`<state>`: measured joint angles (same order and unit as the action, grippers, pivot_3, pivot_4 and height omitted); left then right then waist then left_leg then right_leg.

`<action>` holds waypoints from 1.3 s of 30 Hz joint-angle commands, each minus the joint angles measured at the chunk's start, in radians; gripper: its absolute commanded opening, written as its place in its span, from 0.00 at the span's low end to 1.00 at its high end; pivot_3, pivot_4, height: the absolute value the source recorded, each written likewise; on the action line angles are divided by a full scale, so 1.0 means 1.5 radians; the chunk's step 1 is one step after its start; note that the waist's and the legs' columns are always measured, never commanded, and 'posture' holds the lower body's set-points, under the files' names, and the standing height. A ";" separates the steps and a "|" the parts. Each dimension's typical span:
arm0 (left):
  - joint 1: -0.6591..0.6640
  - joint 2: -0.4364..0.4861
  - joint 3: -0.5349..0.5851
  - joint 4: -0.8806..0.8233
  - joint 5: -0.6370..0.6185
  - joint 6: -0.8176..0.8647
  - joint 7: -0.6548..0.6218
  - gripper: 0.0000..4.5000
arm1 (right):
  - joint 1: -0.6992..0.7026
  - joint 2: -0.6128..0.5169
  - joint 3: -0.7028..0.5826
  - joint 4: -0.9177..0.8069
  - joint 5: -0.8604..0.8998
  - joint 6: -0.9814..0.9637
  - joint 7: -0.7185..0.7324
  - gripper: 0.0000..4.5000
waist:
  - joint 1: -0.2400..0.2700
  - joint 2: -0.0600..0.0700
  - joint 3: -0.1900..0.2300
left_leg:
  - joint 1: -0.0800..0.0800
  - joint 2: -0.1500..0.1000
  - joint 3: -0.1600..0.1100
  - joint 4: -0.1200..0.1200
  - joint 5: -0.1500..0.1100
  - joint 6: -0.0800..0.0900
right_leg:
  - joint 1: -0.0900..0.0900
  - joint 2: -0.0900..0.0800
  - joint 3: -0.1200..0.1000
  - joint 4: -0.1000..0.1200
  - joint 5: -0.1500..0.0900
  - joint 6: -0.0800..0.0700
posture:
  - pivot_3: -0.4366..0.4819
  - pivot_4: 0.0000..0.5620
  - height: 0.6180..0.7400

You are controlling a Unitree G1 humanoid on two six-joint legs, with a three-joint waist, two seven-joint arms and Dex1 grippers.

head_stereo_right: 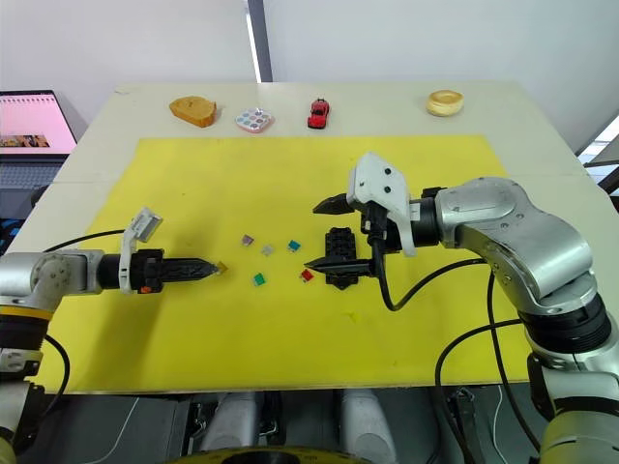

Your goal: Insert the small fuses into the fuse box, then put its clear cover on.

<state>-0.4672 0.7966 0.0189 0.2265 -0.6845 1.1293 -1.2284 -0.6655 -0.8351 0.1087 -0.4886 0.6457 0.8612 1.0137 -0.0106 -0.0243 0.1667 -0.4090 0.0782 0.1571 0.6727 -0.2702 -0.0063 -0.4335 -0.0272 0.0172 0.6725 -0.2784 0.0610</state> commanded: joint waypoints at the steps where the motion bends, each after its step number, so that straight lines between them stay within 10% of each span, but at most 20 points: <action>1: -0.001 -0.010 -0.009 0.008 0.006 0.009 0.014 0.53 | 0.002 -0.011 -0.025 -0.025 0.006 -0.004 -0.006 1.00 | -0.001 0.000 0.000 | 0.000 0.000 0.000 0.000 0.000 0.000 | 0.000 0.000 0.000 0.000 0.000 0.000 | 0.48 0.27 1.00; 11: 0.000 -0.013 -0.003 0.014 0.007 0.019 0.030 0.53 | -0.001 -0.012 -0.023 -0.022 0.003 -0.006 -0.010 1.00 | -0.001 0.000 0.000 | 0.000 0.000 -0.001 0.002 -0.001 0.001 | 0.001 0.000 0.000 0.000 0.000 0.000 | 0.48 0.27 1.00; 14: 0.001 -0.014 -0.002 0.012 0.006 0.021 0.033 0.35 | -0.001 -0.012 -0.022 -0.021 0.002 -0.007 -0.009 1.00 | -0.001 0.000 0.000 | 0.000 0.000 -0.001 0.002 -0.001 0.001 | 0.001 0.000 0.000 0.000 0.000 0.000 | 0.48 0.27 1.00; 25: 0.015 -0.016 0.005 -0.002 -0.001 0.023 0.053 0.35 | -0.002 -0.014 -0.014 -0.015 -0.017 -0.019 -0.004 1.00 | -0.001 0.000 0.000 | 0.000 0.000 0.000 0.003 -0.001 0.002 | 0.001 0.000 0.000 0.000 0.000 0.000 | 0.48 0.27 1.00; 28: 0.013 -0.015 0.005 -0.002 -0.001 0.020 0.055 0.17 | -0.002 -0.013 -0.011 -0.012 -0.021 -0.025 -0.003 1.00 | -0.002 0.000 0.000 | 0.000 0.000 0.000 0.003 -0.001 0.002 | 0.001 0.000 0.000 0.000 0.000 0.000 | 0.48 0.27 1.00; 39: 0.013 -0.017 0.011 -0.002 0.000 0.015 0.067 0.05 | -0.003 -0.009 -0.009 -0.009 -0.028 -0.032 -0.001 1.00 | -0.002 0.000 0.000 | 0.000 0.000 -0.001 0.003 -0.001 0.002 | 0.001 0.000 0.000 0.000 0.000 0.000 | 0.48 0.27 1.00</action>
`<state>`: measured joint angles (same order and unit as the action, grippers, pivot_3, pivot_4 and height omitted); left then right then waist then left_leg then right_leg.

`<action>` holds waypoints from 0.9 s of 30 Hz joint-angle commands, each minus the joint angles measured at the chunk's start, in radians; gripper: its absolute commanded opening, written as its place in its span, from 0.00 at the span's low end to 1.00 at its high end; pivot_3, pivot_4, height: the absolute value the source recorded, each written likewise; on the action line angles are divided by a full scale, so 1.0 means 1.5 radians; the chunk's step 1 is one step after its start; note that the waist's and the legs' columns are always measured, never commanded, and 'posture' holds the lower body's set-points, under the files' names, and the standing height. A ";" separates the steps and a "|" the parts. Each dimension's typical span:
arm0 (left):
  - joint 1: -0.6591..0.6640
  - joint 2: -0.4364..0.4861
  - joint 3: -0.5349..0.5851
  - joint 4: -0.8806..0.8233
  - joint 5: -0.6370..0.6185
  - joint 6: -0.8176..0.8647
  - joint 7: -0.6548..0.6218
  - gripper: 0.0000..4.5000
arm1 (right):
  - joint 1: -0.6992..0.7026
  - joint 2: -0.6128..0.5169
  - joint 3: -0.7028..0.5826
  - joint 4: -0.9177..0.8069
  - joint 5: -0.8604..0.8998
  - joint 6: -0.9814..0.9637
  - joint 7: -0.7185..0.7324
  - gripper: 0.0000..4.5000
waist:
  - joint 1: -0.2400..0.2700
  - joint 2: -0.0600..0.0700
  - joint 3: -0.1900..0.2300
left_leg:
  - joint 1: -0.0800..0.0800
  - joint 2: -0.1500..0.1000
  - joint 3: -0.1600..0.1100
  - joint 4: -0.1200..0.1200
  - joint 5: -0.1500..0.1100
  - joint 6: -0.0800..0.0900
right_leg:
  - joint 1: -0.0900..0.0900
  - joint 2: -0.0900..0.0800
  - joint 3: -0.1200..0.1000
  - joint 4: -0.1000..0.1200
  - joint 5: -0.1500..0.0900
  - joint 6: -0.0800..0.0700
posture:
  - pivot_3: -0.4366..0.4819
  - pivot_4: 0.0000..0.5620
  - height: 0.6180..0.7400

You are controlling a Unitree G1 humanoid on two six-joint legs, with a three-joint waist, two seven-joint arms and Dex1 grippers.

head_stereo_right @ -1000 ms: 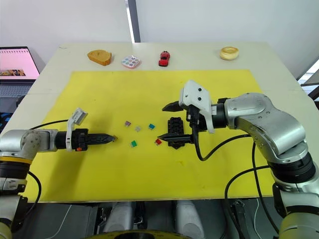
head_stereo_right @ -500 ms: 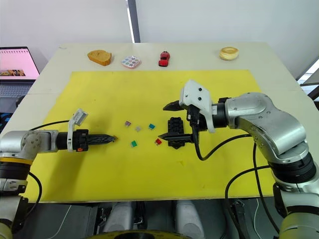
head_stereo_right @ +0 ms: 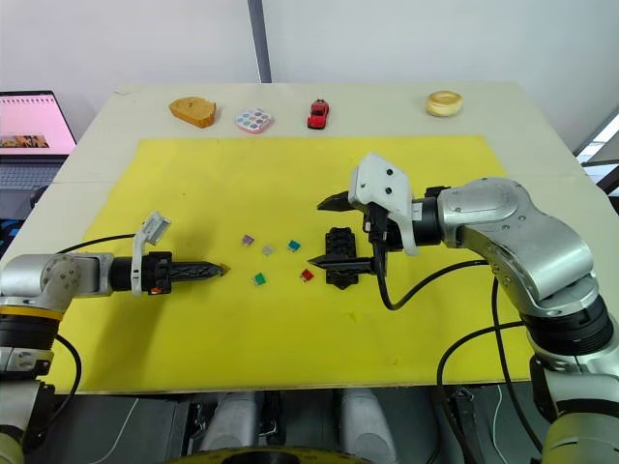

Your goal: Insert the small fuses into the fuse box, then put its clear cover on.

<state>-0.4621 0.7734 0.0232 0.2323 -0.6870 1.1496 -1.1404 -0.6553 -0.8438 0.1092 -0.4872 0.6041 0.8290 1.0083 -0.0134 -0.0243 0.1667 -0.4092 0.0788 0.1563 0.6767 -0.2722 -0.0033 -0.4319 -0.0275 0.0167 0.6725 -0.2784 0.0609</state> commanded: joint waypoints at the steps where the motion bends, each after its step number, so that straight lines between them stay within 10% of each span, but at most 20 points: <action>1: 0.010 -0.002 0.008 -0.007 0.001 0.001 0.009 0.00 | -0.010 -0.003 -0.009 -0.010 0.000 -0.011 0.003 1.00 | 0.000 0.000 0.000 | 0.000 0.000 0.000 0.000 0.000 0.000 | 0.000 0.000 0.000 0.000 0.000 0.000 | 0.48 0.27 1.00; 27: -0.028 0.013 0.086 -0.179 -0.092 -0.004 -0.008 0.00 | 0.008 0.022 -0.097 0.005 0.137 0.142 -0.053 1.00 | 0.001 0.000 0.000 | -0.001 0.001 -0.001 0.000 0.000 0.000 | 0.000 -0.001 0.000 0.000 0.000 0.000 | 0.48 0.27 1.00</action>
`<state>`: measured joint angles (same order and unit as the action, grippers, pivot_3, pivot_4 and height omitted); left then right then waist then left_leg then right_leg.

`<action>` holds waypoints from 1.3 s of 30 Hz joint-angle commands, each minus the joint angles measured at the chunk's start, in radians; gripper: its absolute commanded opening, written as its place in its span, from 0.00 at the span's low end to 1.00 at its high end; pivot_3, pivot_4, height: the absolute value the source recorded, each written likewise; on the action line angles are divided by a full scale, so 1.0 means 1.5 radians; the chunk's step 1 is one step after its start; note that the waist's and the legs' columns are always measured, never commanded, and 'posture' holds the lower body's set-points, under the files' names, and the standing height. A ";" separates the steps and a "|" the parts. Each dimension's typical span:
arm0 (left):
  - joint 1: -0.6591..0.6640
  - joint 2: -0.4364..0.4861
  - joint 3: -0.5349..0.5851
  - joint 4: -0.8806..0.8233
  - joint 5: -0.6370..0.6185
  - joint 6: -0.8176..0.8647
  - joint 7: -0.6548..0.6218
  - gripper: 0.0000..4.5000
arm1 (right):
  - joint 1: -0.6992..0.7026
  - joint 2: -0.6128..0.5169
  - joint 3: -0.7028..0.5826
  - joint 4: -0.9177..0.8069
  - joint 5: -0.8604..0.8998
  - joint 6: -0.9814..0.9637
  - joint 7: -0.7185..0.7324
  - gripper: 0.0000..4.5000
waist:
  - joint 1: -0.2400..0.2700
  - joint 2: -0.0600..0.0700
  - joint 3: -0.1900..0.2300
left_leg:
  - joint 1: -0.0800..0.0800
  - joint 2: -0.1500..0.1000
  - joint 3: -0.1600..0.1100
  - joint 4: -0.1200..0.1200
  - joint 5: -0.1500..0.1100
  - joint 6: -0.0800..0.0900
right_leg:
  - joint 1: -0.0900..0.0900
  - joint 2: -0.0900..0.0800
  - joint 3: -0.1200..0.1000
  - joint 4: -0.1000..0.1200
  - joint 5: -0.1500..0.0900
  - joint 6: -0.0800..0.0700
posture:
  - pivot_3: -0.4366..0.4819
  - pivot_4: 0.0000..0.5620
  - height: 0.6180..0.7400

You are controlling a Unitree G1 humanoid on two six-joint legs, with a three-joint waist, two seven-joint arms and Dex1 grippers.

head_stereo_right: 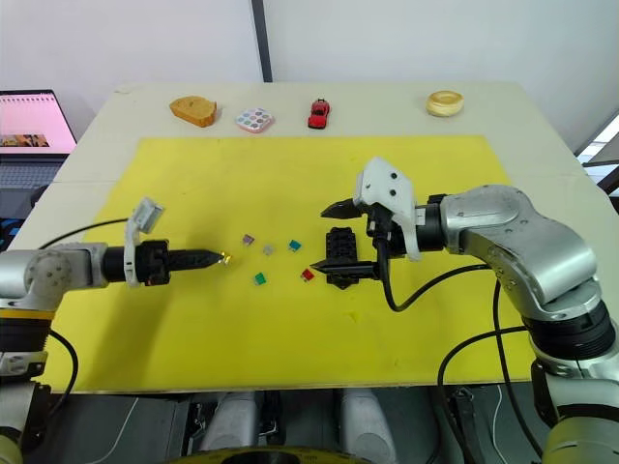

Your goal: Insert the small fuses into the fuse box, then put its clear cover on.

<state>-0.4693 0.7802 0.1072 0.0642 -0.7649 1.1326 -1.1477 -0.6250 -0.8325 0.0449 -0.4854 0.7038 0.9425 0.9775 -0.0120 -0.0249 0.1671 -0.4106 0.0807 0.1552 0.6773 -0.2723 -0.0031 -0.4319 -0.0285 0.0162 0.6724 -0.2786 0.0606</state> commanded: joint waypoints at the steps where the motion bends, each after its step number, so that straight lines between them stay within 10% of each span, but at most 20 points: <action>1: -0.030 0.008 0.031 -0.083 -0.050 0.009 -0.003 0.00 | -0.017 0.021 -0.065 0.009 0.094 0.091 -0.043 1.00 | 0.000 0.000 0.000 | 0.000 0.000 0.000 0.000 0.000 0.000 | 0.000 0.000 0.000 0.000 0.000 0.000 | 0.48 0.27 1.00; 15: -0.187 -0.026 -0.002 -0.218 -0.136 -0.013 -0.011 0.00 | -0.138 0.154 -0.145 0.102 0.332 0.324 -0.258 1.00 | -0.002 0.000 0.000 | 0.000 -0.001 0.000 0.000 0.000 -0.001 | 0.000 0.001 0.000 -0.001 0.000 0.000 | 0.48 0.27 1.00; 19: -0.198 -0.032 -0.013 -0.214 -0.136 -0.020 -0.011 0.00 | -0.161 0.172 -0.149 0.113 0.380 0.335 -0.278 0.74 | -0.003 0.000 0.000 | 0.000 -0.001 0.000 0.000 0.000 -0.001 | 0.000 0.001 0.000 -0.001 0.000 0.001 | 0.48 0.27 1.00; 30: -0.198 -0.035 -0.019 -0.210 -0.135 -0.033 -0.001 0.00 | -0.168 0.173 -0.125 0.117 0.434 0.329 -0.312 0.74 | -0.004 0.000 0.000 | 0.000 -0.001 0.000 0.000 0.000 -0.001 | 0.000 0.001 0.000 -0.001 0.000 0.001 | 0.48 0.27 1.00; 35: -0.194 -0.029 -0.016 -0.213 -0.136 -0.033 -0.001 0.00 | -0.168 0.170 -0.116 0.117 0.443 0.323 -0.317 0.35 | -0.004 0.000 0.000 | 0.000 -0.001 0.000 0.000 0.000 0.000 | 0.000 0.001 0.000 -0.001 0.000 0.001 | 0.48 0.27 1.00; 39: -0.188 -0.027 -0.014 -0.218 -0.138 -0.032 0.001 0.00 | -0.165 0.166 -0.109 0.112 0.444 0.320 -0.317 0.35 | -0.004 0.000 0.000 | 0.000 -0.001 0.000 0.000 0.000 0.000 | 0.000 0.001 0.000 -0.001 0.000 0.001 | 0.48 0.27 1.00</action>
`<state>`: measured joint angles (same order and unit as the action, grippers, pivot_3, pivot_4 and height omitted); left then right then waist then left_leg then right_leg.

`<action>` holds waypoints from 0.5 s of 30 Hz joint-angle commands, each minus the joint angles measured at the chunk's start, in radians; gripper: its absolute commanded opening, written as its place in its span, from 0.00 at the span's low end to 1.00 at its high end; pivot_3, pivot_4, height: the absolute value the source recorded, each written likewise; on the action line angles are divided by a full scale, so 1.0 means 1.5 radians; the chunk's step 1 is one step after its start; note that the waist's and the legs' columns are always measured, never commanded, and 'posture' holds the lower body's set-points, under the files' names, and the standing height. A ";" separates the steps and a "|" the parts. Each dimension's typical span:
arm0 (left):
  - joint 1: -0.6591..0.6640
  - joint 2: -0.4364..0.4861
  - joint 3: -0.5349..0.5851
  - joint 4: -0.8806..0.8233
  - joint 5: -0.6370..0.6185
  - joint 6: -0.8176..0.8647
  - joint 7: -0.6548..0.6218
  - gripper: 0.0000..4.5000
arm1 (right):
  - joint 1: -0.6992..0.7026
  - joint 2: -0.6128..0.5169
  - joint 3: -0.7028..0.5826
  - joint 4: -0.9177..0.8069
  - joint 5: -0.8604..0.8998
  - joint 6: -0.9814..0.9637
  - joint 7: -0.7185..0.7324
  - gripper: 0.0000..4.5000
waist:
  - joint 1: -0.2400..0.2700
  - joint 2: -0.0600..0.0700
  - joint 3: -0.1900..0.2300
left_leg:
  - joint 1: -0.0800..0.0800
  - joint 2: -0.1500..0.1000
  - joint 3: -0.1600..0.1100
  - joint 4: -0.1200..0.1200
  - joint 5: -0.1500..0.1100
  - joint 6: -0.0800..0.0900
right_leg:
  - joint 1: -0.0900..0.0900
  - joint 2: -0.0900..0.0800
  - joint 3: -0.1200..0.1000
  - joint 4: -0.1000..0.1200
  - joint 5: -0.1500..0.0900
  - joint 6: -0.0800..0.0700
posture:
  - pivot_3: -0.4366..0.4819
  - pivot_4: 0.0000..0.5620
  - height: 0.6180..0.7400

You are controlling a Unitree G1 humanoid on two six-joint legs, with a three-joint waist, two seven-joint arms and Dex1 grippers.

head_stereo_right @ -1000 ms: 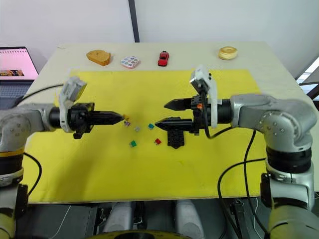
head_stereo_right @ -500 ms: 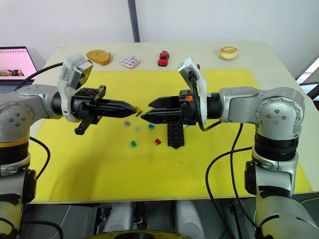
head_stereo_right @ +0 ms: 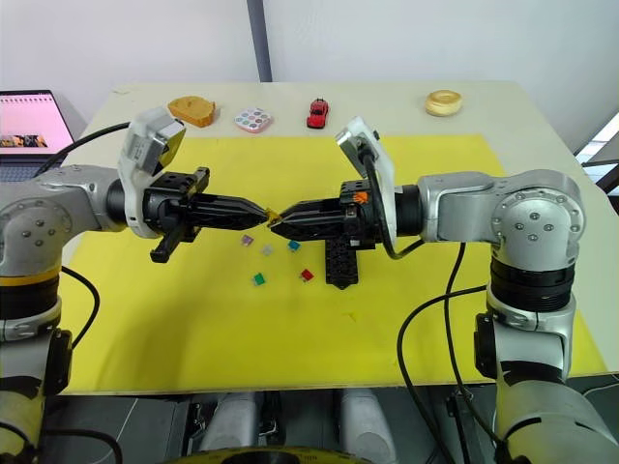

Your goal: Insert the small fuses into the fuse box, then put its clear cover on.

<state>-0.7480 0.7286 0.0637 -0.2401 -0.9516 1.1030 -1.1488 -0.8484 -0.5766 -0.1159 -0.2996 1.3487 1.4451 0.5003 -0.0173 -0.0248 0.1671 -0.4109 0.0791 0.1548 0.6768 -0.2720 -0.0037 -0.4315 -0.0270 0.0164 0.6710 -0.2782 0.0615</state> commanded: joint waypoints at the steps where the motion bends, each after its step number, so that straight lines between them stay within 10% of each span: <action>1: 0.000 0.008 0.016 -0.017 -0.014 -0.012 0.002 0.00 | -0.016 -0.006 -0.001 -0.014 0.016 -0.016 0.002 0.35 | 0.000 0.000 0.000 | 0.000 0.000 0.000 0.000 0.000 0.000 | 0.000 0.000 0.000 0.000 0.000 0.000 | 0.48 0.27 1.00; 15: 0.020 0.015 0.024 -0.025 -0.015 -0.026 0.014 0.00 | -0.018 -0.019 0.010 -0.013 0.019 -0.030 0.014 0.35 | 0.000 0.000 0.000 | 0.000 0.000 0.000 0.000 0.000 0.001 | 0.000 0.000 0.000 0.000 0.000 0.000 | 0.48 0.27 1.00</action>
<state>-0.7123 0.7426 0.0662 -0.2577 -0.9559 1.0806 -1.1305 -0.8484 -0.5917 -0.0991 -0.3007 1.3593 1.4178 0.5072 -0.0173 -0.0248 0.1671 -0.4109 0.0793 0.1547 0.6766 -0.2725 -0.0029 -0.4315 -0.0272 0.0165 0.6706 -0.2783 0.0615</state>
